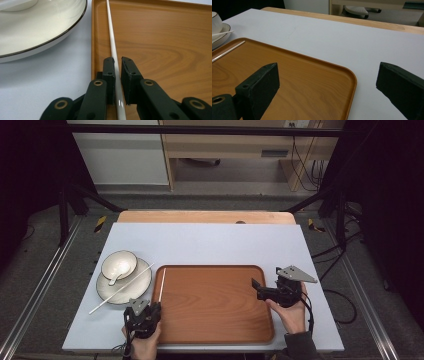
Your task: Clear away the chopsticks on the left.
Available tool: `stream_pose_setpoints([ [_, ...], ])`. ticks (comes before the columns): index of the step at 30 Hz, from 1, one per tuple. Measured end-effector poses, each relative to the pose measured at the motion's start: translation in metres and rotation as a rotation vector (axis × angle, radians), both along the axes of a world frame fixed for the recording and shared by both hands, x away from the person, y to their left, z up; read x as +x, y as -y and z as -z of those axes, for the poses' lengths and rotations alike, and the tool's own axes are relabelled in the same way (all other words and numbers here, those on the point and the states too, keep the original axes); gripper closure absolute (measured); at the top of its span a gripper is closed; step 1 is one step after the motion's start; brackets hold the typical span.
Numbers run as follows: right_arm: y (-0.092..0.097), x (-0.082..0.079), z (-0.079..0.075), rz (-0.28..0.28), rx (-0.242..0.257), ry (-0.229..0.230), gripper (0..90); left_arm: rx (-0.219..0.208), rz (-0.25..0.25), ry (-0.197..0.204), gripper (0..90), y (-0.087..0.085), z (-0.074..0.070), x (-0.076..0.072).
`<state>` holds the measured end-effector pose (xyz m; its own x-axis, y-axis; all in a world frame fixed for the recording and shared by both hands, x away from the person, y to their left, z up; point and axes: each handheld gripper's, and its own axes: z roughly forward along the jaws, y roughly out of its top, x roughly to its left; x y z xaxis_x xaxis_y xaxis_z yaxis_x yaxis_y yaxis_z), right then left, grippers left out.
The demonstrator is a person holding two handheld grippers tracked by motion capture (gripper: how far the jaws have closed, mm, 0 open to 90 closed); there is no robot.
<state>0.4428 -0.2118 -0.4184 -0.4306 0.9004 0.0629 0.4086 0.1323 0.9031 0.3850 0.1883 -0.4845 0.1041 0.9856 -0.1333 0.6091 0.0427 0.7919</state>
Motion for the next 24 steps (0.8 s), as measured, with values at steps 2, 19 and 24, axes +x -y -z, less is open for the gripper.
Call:
stream_pose_setpoints([
  [2, 0.001, 0.0, 0.0, 0.0, -0.004, 0.0, 5.0, -0.007, 0.011, 0.009, 80.6, -0.002, -0.002, 0.0],
  [19, 0.002, -0.001, -0.001, 0.004, 0.005, 0.002, 5.0, 0.005, 0.291, 0.162, 59.0, -0.027, -0.054, 0.009],
  [24, 0.002, -0.001, -0.001, 0.004, 0.007, 0.005, 5.0, 0.032, 0.334, 0.16, 52.9, -0.034, -0.065, 0.016],
])
